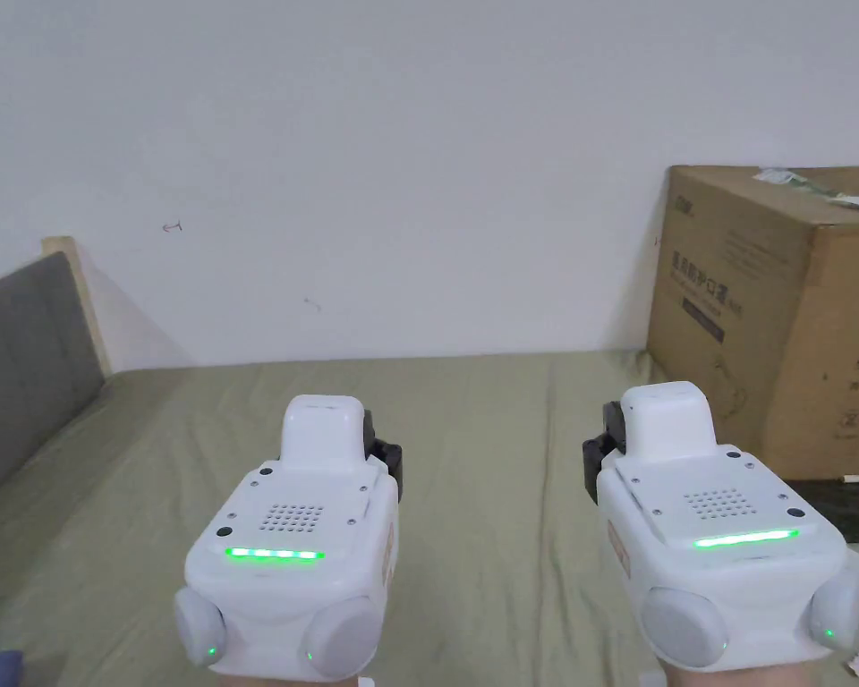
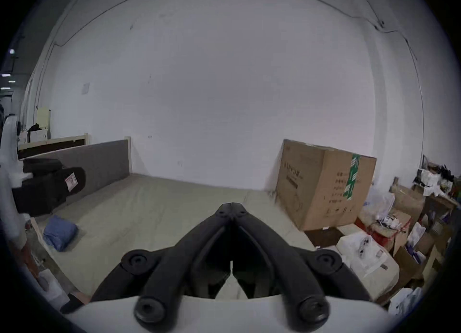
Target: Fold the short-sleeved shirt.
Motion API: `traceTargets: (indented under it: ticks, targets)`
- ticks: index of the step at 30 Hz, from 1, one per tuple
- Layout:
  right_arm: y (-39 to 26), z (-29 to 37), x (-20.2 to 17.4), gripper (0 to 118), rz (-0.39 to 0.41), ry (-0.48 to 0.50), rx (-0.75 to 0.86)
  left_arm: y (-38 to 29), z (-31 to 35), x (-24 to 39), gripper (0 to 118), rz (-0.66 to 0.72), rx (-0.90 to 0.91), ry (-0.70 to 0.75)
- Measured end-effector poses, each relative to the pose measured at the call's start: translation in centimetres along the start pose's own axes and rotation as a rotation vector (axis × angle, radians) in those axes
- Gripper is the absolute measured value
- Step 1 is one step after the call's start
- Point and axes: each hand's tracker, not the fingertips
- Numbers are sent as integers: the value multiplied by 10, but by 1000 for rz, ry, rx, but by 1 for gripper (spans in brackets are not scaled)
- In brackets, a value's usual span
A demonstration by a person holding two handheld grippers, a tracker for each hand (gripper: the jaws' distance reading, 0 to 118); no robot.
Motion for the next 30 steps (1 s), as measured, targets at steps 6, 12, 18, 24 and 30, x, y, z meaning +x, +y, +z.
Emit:
traceTargets:
  ticks: [6, 12, 18, 24, 30]
  targets:
    - [-6, -2, -3, 0, -33, -4, 29, -2, 0, -7, 0, 59, -23, 30]
    - [-21, -15, -1, 20, -66, -16, -27, -8, 1, -9, 0, 27, -8, 54]
    - [-33, -20, -1, 117, -43, -31, -42, -15, 4, -12, 88, 91, 38, 36]
    - [-39, -22, -3, 118, -1, -64, -48, -19, -1, -5, 118, 68, 40, 67]
    - [-31, -21, 9, 118, -167, 15, -56, -18, 1, -1, 118, 75, 51, 31]
